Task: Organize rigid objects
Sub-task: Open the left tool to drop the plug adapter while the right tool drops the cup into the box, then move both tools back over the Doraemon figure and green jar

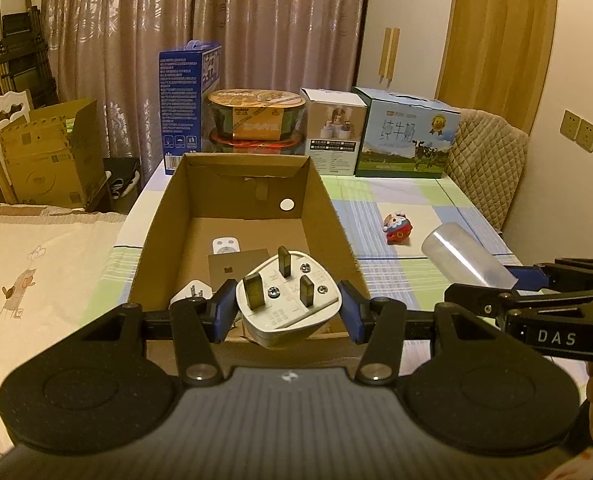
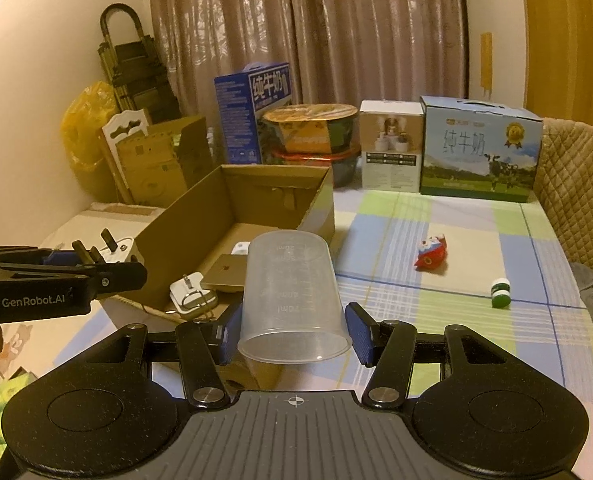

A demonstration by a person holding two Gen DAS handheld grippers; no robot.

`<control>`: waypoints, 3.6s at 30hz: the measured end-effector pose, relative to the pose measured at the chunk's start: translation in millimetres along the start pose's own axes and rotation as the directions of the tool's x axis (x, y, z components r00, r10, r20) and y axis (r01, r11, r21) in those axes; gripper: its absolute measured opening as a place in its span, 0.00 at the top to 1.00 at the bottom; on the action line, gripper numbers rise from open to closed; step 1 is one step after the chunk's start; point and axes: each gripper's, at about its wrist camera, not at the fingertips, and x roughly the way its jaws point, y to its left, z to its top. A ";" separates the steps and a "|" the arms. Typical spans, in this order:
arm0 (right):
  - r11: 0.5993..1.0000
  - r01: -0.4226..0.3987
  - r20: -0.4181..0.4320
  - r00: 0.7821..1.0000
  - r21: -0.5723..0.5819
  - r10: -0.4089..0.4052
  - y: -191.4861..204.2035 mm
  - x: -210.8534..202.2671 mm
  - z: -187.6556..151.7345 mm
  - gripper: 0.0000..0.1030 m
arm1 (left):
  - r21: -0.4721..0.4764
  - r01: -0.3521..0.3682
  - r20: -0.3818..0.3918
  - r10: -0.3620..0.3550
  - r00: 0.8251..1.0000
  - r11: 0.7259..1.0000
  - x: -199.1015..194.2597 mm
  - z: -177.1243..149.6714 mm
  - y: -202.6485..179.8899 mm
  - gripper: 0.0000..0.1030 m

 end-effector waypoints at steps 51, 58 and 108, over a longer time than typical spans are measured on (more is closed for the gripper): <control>0.994 -0.070 -0.064 0.996 -0.081 0.065 25.3 114.7 42.1 0.50 | -0.015 0.051 -0.132 -0.052 0.990 0.999 92.7 22.6 76.1 0.49; 0.991 -0.092 -0.078 0.993 -0.099 0.084 37.9 116.4 37.7 0.50 | -0.032 0.027 -0.122 -0.030 0.992 0.999 85.0 20.8 87.7 0.49; 0.997 -0.078 -0.090 0.993 -0.014 0.076 24.3 99.0 17.4 0.30 | -0.020 0.017 -0.123 -0.019 0.992 1.000 76.1 11.9 83.6 0.42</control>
